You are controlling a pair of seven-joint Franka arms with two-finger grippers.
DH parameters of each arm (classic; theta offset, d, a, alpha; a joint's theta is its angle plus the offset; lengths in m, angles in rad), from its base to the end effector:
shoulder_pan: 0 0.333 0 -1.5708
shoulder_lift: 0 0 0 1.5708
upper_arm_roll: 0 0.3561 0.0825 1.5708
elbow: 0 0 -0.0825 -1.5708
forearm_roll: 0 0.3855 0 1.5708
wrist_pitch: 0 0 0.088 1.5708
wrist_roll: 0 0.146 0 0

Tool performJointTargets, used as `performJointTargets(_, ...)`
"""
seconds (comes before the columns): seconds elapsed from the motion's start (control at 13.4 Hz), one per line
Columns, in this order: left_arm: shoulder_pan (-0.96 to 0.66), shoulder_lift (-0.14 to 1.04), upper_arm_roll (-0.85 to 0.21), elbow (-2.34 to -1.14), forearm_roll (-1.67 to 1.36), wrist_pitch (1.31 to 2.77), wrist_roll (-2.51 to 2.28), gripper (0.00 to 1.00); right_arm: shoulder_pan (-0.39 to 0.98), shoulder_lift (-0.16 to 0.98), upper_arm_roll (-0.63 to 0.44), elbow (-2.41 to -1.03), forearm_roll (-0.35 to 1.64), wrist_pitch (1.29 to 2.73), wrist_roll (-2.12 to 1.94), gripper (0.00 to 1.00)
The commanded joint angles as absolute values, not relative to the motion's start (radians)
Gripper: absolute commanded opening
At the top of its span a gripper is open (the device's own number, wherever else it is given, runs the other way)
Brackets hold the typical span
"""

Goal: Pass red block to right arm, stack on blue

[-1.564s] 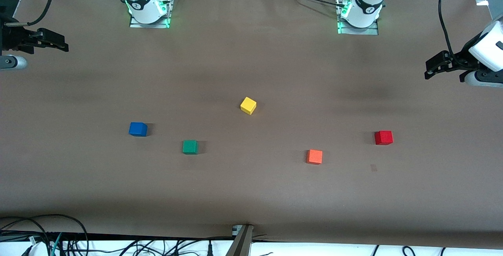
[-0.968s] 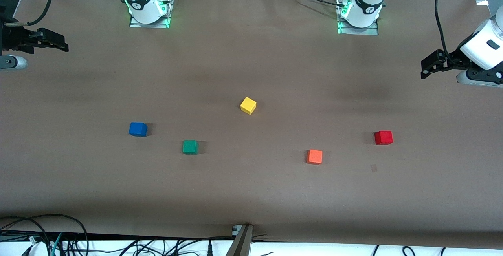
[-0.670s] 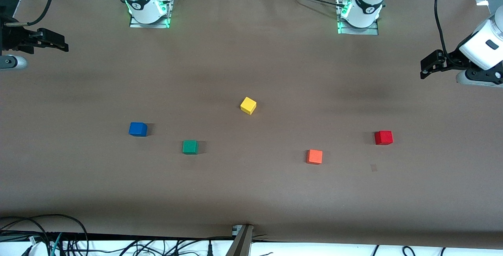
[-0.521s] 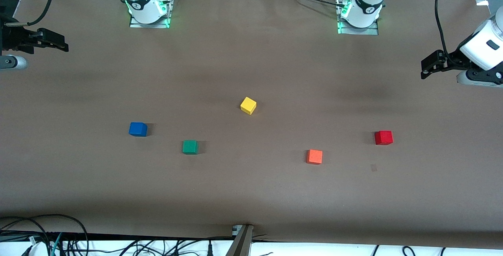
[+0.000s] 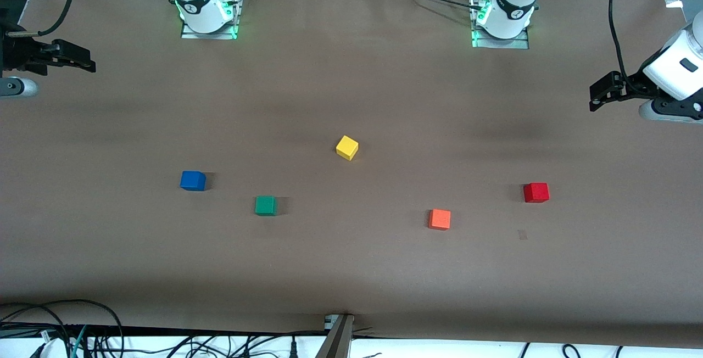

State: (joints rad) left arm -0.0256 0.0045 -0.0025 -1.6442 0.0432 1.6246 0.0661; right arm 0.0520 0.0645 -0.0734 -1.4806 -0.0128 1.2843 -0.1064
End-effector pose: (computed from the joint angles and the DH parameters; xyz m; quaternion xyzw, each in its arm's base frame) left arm 0.5593 -0.0096 0.5930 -0.9985 0.0485 0.0125 0.0213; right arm 0.5357 -0.0122 0.6118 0.9906 0.0409 -0.1302 0.0004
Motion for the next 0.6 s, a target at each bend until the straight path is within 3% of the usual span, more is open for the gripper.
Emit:
performJointTargets(0.0,-0.021,0.002,-0.008,-1.638,0.069,1.603,0.066,1.0,0.044,0.061,-0.074,-1.48,0.005,1.285,-0.106,1.0)
performJointTargets(0.52,-0.021,0.002,-0.008,-1.637,0.069,1.569,0.023,1.0,0.044,0.061,-0.074,-1.48,0.005,1.285,-0.106,1.0)
